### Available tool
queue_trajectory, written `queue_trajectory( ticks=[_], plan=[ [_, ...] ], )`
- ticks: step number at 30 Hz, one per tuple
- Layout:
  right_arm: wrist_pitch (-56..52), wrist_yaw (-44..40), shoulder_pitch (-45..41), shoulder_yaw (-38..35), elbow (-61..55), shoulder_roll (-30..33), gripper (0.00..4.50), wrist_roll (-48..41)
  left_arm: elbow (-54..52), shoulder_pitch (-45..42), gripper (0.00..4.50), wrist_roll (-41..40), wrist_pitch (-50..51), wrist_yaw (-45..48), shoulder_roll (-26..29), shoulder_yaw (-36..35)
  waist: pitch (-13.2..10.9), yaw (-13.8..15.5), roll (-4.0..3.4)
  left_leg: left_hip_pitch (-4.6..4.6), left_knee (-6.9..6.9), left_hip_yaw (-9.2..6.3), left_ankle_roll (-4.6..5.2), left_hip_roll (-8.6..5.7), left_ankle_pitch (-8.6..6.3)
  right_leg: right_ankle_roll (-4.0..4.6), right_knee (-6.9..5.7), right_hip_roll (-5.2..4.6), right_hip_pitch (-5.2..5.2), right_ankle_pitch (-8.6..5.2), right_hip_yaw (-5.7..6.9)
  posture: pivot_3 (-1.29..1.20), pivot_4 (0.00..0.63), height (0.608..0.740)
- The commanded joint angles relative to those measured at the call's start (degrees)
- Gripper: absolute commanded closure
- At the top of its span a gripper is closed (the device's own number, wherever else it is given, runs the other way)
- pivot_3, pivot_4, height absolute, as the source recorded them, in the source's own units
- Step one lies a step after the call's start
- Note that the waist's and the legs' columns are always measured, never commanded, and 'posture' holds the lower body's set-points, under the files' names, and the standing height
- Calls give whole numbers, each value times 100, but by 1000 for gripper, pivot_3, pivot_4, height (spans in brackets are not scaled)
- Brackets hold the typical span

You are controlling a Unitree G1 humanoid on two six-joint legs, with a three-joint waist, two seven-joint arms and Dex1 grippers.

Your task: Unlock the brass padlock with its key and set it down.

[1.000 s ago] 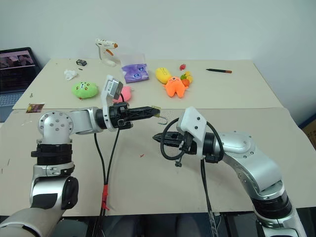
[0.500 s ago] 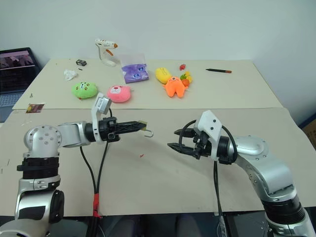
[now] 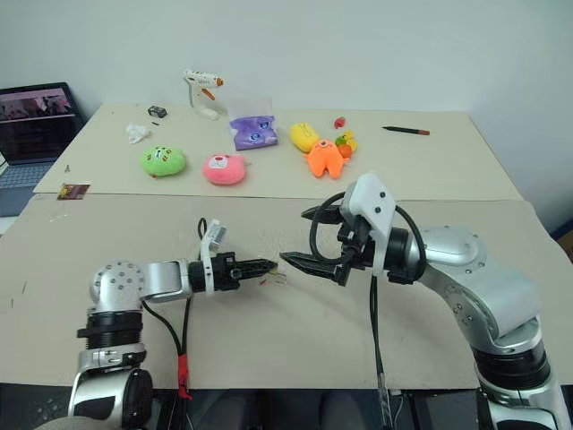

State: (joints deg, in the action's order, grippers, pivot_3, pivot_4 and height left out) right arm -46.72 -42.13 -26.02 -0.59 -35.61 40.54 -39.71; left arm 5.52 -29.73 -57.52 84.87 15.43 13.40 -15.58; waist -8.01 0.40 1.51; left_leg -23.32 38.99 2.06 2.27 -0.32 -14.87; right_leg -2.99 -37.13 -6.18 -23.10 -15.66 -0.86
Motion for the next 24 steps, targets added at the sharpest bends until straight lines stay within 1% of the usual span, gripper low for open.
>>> queue_trajectory(
  ticks=[1, 3, 5, 7, 10, 13, 14, 15, 17, 19, 21, 22, 24],
  plan=[
    [-58, 189, 7, -137, -272, -52, 0, -179, 374, 79, 2972, 551, -158, -504, -310, 36, 1, -1, 0, 5, -1, 0, -1, 0, 1, 0, 0, 0, 4, 0, 0, 0, 150, 738],
    [-68, 236, 14, -139, -302, -52, 0, -199, 431, 47, 2378, 633, -126, -467, -318, 42, 4, 15, -1, 13, -1, -1, -1, 0, 0, 1, 0, -2, 12, 0, 4, 0, 150, 738],
    [-76, 249, 32, -166, -312, -23, 0, -235, 438, 17, 1743, 677, -2, -458, -182, -37, 5, 17, -1, 42, -2, -2, 1, 0, -2, 1, 4, -4, 48, 0, 6, 0, 150, 738],
    [-57, 240, 54, -184, -292, 8, 0, -244, 395, 33, 1037, 698, 167, -404, 88, -117, 10, 7, 7, 74, -6, -5, 4, 2, -6, 1, 15, -4, 85, 0, 10, 0, 150, 738],
    [6, 221, 96, -150, -240, 36, 0, -199, 362, 79, 96, 762, 300, -207, 672, -236, 23, -145, 19, 102, -17, -3, -2, 10, -9, 7, 14, -1, 99, 4, 2, 0, 150, 738],
    [62, 200, 126, -103, -192, 17, 0, -176, 488, 85, 36, 991, 115, 161, 1606, -153, 24, -307, 19, 121, -33, -2, -4, 23, -9, 21, 9, 13, 99, 9, -13, 0, 150, 738],
    [83, 184, 129, -76, -176, 5, 0, -165, 517, 101, 36, 1071, -45, 351, 1935, -28, 24, -344, 18, 132, -41, -3, -5, 27, -8, 29, 7, 15, 97, 11, -24, 0, 150, 738],
    [97, 172, 133, -59, -168, -1, 0, -157, 539, 114, 36, 1109, -163, 490, 2144, 75, 24, -356, 17, 147, -56, -8, -5, 28, -8, 40, 7, 30, 95, 15, -46, 0, 150, 738],
    [130, 144, 134, -19, -137, -23, 0, -131, 205, 322, 36, 1430, -836, 1138, 2819, 724, 25, -355, 10, 172, -79, -9, -10, 28, -5, 46, 6, 66, 94, 15, -69, 0, 150, 738],
    [144, 113, 140, 0, -102, -39, 0, -121, -106, 504, 36, 1822, -1754, 1768, 3297, 1181, 24, -342, 9, 181, -98, -8, -16, 28, -1, 51, 8, 72, 91, 13, -83, 0, 150, 738],
    [147, 76, 178, -3, -43, -46, 0, -119, -291, 550, 36, 1965, -2632, 2353, 3435, 1191, 21, -287, 4, 178, -112, -5, -35, 27, 4, 54, 14, 54, 82, 13, -96, 0, 150, 738],
    [178, 41, 215, 3, 0, -34, 0, -80, -431, 554, 36, 1937, -2956, 2606, 3423, 1112, 20, -255, 5, 168, -113, -5, -36, 27, 4, 54, 20, 28, 75, 13, -96, 0, 150, 738],
    [354, -29, 347, 69, 147, 41, 0, 171, -771, 543, 36, 1807, -3440, 3004, 3334, 891, 18, -187, 11, 107, -112, -7, -47, 25, 11, 58, 24, -14, 19, 17, -98, 0, 150, 738]
  ],
)
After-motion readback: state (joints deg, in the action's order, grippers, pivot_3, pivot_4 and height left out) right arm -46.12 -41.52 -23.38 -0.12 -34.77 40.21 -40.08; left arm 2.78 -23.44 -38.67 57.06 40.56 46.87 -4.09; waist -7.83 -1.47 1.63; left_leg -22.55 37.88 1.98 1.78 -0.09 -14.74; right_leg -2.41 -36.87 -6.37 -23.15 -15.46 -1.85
